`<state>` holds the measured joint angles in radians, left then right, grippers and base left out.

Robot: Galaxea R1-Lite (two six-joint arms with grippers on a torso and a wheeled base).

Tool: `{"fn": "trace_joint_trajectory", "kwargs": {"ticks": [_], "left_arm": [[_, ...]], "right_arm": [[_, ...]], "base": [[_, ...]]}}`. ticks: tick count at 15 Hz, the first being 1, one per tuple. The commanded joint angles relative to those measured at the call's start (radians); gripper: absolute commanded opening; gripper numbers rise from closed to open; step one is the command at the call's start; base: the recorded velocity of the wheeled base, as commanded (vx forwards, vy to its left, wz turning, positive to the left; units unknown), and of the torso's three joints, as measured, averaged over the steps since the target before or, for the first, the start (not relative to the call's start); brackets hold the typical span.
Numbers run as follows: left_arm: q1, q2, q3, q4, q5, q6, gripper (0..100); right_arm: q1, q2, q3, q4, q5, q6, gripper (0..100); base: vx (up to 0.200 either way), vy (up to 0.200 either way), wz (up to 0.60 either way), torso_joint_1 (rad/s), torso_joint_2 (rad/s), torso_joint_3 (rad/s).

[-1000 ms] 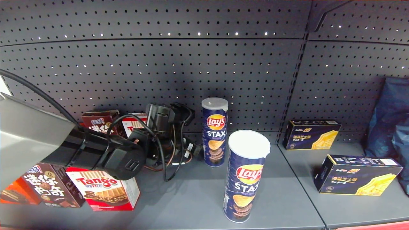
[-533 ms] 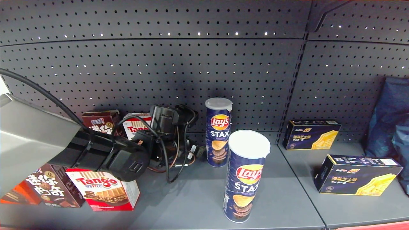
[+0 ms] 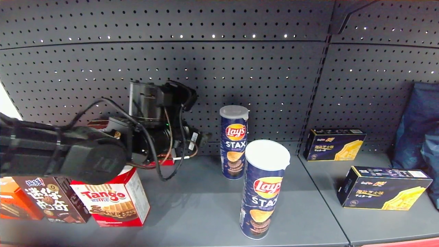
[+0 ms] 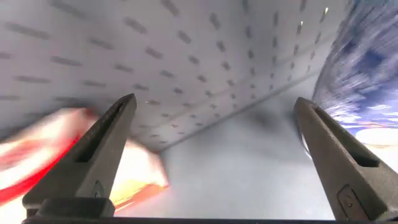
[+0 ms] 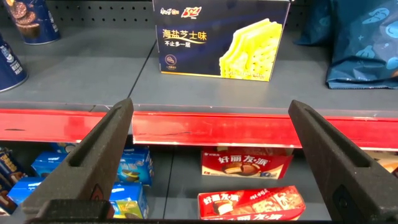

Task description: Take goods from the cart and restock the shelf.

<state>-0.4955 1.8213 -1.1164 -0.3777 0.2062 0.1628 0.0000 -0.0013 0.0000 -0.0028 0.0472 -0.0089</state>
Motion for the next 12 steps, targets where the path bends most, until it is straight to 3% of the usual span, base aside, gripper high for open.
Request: {"fn": "trace_joint_trajectory", "kwargs": {"ticks": [1,3,6,8,9,10,11,12], "left_arm": [[0.003,-0.26,0.107,0.023,0.03,0.004,100],[-0.006,-0.393,0.225,0.02,0.035,0.009,100],[-0.058,-0.54,0.412,-0.006,0.044,0.046,100],[-0.071,-0.632,0.498,-0.014,0.11,0.104,100],[-0.095,-0.668,0.506,-0.01,0.124,0.107,100],[-0.106,-0.677,0.503,-0.007,0.122,0.107,100],[-0.106,-0.675,0.504,-0.014,0.119,0.106,100],[-0.106,-0.666,0.497,-0.017,0.119,0.104,100]], "right_arm": [[0.002,0.001,0.0,0.0,0.0,0.0,100],[0.0,0.001,0.0,0.0,0.0,0.0,100],[0.002,0.001,0.0,0.0,0.0,0.0,100],[0.002,0.01,0.0,0.0,0.01,-0.002,100],[0.018,0.086,-0.137,-0.005,0.025,0.004,100],[0.04,0.319,-0.351,0.012,0.034,0.03,100],[0.072,0.523,-0.462,-0.013,0.043,0.075,100],[0.132,0.549,-0.499,-0.029,0.105,0.04,100]], "base": [[0.0,0.0,0.0,0.0,0.0,0.0],[0.0,0.0,0.0,0.0,0.0,0.0],[0.0,0.0,0.0,0.0,0.0,0.0],[0.0,0.0,0.0,0.0,0.0,0.0],[0.0,0.0,0.0,0.0,0.0,0.0],[0.0,0.0,0.0,0.0,0.0,0.0],[0.0,0.0,0.0,0.0,0.0,0.0],[0.0,0.0,0.0,0.0,0.0,0.0]]}}
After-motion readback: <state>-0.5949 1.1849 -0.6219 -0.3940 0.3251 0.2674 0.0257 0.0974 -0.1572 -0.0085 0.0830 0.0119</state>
